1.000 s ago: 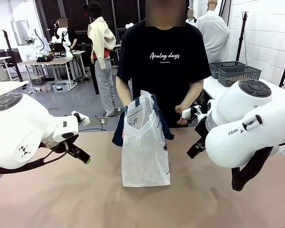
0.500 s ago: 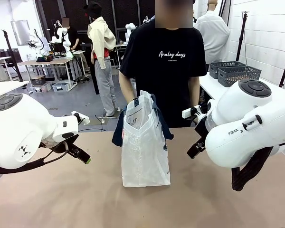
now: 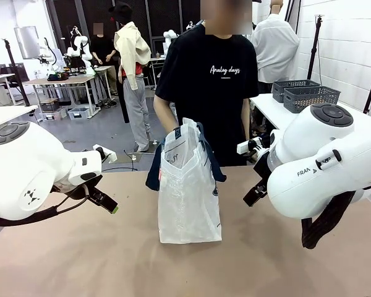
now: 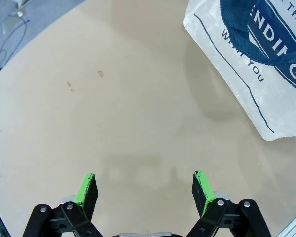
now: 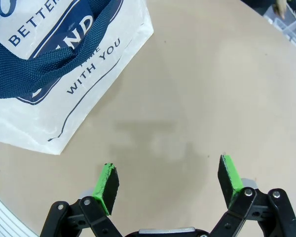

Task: Transfer purchased items from the store into the shopping bag.
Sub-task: Open the Reusable shopping bag in the center of the table.

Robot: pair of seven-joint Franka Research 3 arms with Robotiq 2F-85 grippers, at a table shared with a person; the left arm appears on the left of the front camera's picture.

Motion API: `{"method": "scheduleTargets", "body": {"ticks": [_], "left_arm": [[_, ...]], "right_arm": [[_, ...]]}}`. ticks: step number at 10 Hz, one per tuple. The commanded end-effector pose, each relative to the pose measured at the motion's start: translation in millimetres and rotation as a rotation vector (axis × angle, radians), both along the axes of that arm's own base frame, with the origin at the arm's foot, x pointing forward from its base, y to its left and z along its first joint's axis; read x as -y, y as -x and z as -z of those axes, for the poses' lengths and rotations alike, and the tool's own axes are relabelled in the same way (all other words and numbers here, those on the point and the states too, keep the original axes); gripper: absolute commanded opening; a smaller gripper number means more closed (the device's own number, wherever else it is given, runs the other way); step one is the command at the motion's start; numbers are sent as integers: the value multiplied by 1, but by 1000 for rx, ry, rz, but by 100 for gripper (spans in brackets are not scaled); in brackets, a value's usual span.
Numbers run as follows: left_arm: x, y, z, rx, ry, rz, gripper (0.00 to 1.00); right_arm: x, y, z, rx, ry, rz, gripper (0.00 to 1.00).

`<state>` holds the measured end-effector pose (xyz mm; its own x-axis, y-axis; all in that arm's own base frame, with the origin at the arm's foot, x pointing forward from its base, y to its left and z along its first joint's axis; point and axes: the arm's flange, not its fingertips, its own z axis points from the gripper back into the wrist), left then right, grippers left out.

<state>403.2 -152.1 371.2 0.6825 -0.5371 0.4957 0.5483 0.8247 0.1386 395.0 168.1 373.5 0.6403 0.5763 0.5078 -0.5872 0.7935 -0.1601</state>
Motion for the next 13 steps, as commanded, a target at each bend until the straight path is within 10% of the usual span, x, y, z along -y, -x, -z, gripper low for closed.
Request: {"method": "scheduleTargets", "body": {"ticks": [1, 13], "left_arm": [[-1, 0, 0, 0, 1, -2, 100], [-1, 0, 0, 0, 1, -2, 100]], "right_arm": [[0, 0, 0, 0, 0, 0, 100], [0, 0, 0, 0, 0, 0, 100]]}}
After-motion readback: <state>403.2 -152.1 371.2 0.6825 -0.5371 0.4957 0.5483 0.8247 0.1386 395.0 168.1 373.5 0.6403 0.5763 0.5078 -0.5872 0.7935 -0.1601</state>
